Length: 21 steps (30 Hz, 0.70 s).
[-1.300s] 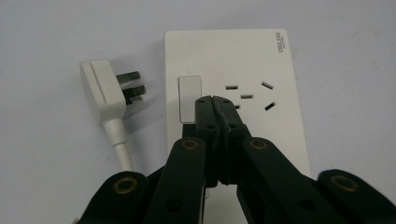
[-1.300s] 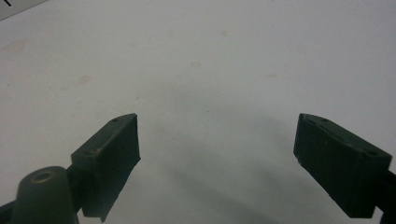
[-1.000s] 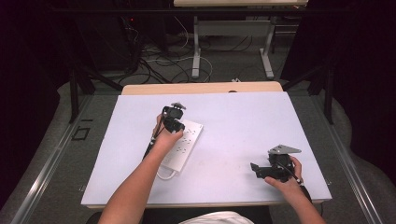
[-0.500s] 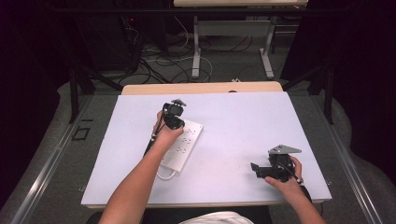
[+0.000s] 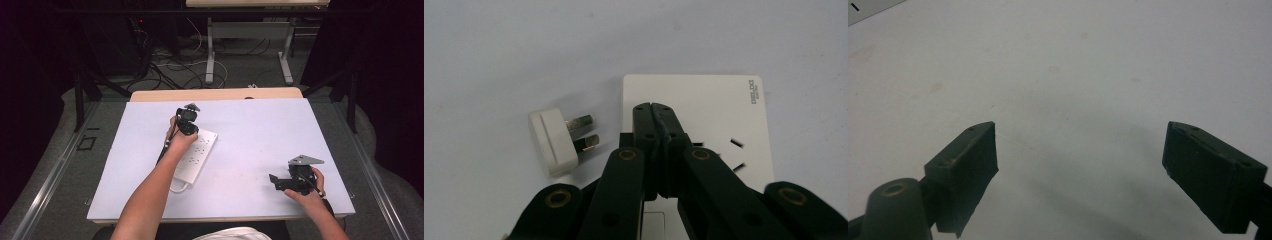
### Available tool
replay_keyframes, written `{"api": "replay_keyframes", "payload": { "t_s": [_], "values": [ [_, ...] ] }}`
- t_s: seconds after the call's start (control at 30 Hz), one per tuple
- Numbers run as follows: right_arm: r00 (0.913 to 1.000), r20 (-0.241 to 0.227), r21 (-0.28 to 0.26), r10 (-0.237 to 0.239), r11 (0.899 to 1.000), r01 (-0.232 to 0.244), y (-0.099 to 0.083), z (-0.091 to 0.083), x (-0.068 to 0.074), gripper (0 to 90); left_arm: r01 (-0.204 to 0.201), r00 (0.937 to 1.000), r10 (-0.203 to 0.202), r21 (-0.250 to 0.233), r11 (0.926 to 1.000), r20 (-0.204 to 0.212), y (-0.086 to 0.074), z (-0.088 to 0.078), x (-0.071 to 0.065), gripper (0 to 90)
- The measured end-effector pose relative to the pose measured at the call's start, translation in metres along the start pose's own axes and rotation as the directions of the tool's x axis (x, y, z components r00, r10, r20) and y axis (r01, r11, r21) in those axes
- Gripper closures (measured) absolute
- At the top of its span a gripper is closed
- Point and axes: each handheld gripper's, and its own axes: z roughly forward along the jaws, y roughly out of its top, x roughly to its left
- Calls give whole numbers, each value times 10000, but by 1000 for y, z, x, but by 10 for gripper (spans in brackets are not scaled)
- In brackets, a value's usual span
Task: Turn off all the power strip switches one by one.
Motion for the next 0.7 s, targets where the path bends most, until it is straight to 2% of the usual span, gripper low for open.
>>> {"api": "replay_keyframes", "payload": {
  "t_s": [0.3, 0.43, 0.7],
  "values": [
    [10000, -18, 15, -37, 10000, 37, 0, 0, 0, 139, 159, 9999, -159, 15, 9999, -25, 1, 6, 2, 900],
    [9999, 9, 56, 153, 9999, -153, 0, 1, 1, 139, 210, 9998, -210, 13, 9998, -13, 1, 7, 2, 900],
    [10000, -16, 35, 78, 10000, -78, 0, 1, 1, 139, 149, 9999, -149, -3, 9999, -47, 1, 7, 1, 900]
  ]
}}
